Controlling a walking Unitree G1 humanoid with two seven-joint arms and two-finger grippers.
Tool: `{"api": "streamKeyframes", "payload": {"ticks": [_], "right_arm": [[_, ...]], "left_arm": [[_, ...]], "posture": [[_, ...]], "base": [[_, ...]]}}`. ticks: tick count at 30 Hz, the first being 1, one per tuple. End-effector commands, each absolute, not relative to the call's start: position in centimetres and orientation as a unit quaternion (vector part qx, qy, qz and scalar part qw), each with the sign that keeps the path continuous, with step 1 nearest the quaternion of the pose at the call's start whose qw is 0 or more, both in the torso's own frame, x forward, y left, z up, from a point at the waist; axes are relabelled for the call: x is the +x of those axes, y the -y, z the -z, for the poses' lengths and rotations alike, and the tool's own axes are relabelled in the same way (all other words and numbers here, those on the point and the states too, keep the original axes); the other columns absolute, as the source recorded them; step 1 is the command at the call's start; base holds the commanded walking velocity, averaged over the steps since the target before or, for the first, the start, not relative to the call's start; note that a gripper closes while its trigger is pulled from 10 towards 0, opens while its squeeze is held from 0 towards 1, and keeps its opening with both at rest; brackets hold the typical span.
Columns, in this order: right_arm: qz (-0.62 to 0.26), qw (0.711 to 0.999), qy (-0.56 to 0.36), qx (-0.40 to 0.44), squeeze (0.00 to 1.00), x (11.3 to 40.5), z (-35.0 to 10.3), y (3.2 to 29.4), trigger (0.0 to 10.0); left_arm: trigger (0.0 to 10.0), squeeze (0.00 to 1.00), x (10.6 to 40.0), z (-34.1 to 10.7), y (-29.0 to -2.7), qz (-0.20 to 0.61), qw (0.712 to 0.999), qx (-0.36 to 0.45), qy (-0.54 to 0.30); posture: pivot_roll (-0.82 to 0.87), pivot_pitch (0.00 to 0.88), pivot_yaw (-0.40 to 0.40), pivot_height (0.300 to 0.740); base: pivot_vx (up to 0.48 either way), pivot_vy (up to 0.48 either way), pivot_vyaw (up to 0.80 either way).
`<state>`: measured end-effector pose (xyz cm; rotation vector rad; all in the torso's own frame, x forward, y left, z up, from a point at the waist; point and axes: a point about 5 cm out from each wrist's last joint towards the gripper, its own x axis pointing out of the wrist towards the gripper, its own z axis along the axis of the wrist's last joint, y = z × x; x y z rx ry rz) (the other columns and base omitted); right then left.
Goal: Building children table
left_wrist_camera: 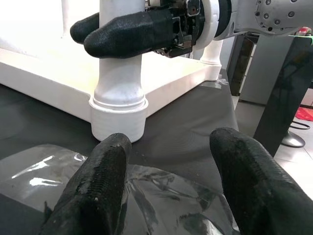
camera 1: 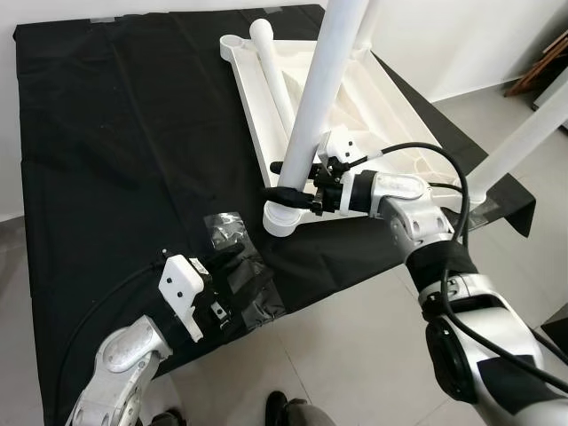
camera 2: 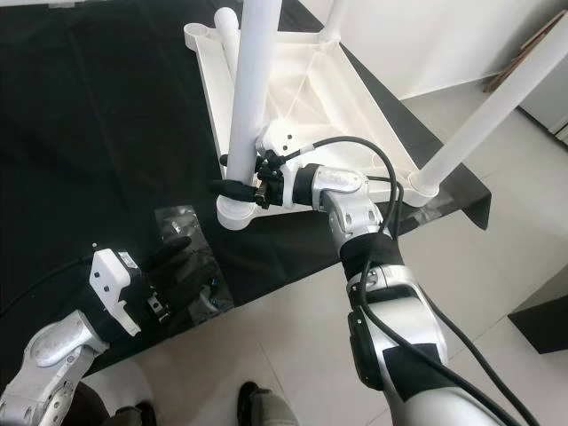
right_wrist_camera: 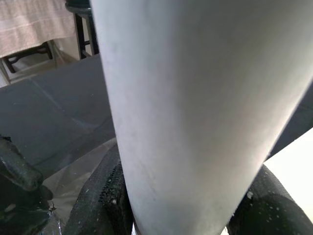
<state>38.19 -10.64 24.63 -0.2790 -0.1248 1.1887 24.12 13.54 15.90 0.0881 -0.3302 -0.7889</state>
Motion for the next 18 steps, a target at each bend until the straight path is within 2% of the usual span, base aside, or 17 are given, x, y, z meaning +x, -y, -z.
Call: {"api": "streamKeyframes", "payload": {"ticks": [1,4,6,7,8,9,10,13,14,18], "right_arm": [[-0.556,0.818,0.053,-0.140,0.00,38.1,-23.8,10.8,0.0],[-0.528,0.835,0.054,-0.145,0.00,38.3,-23.1,11.2,0.0],[-0.528,0.835,0.054,-0.145,0.00,38.3,-23.1,11.2,0.0],[-0.469,0.872,0.051,-0.128,0.00,38.5,-22.4,11.3,0.0],[-0.367,0.925,0.045,-0.094,0.00,38.4,-20.8,11.1,0.0],[-0.367,0.925,0.045,-0.094,0.00,38.4,-20.8,11.1,0.0],[-0.263,0.962,0.015,-0.072,0.00,37.2,-18.2,10.8,0.0],[-0.263,0.962,0.015,-0.072,0.00,37.2,-18.2,10.8,0.0],[-0.191,0.976,-0.016,-0.107,0.00,34.3,-15.1,9.9,0.0],[-0.194,0.975,-0.034,-0.102,0.00,34.2,-14.4,9.9,0.0]], "left_arm": [[10.0,0.00,23.7,-15.8,-13.0,0.392,0.905,0.043,0.161],[10.0,0.00,23.7,-15.8,-13.1,0.393,0.905,0.044,0.160],[10.0,0.00,23.7,-15.8,-13.1,0.393,0.905,0.044,0.160],[10.0,0.00,23.7,-15.8,-13.2,0.393,0.905,0.044,0.160],[10.0,0.00,23.7,-15.8,-13.3,0.392,0.905,0.044,0.159],[10.0,0.00,23.7,-15.8,-13.3,0.392,0.905,0.044,0.159],[10.0,0.00,23.8,-15.9,-13.4,0.392,0.905,0.044,0.159],[10.0,0.00,23.8,-15.9,-13.4,0.392,0.905,0.044,0.159],[10.0,0.00,24.0,-15.9,-13.5,0.394,0.904,0.044,0.158],[10.0,0.00,24.0,-15.9,-13.5,0.394,0.905,0.041,0.158]], "posture": [[0.06,0.282,-0.183,0.740],[0.05,0.284,-0.181,0.740],[0.05,0.284,-0.181,0.740],[0.04,0.285,-0.180,0.740],[0.03,0.287,-0.174,0.740],[0.03,0.287,-0.174,0.740],[0.03,0.291,-0.165,0.740],[0.03,0.291,-0.165,0.740],[0.00,0.286,-0.136,0.740],[0.01,0.284,-0.146,0.740]], "base": [[0.000,0.000,0.00],[0.000,0.000,0.00],[0.000,0.000,0.00],[0.000,0.000,0.00],[0.000,0.000,0.00],[0.000,0.000,0.00],[0.000,0.000,0.00],[0.000,0.000,0.00],[0.000,0.000,0.00],[0.000,0.000,0.00]]}}
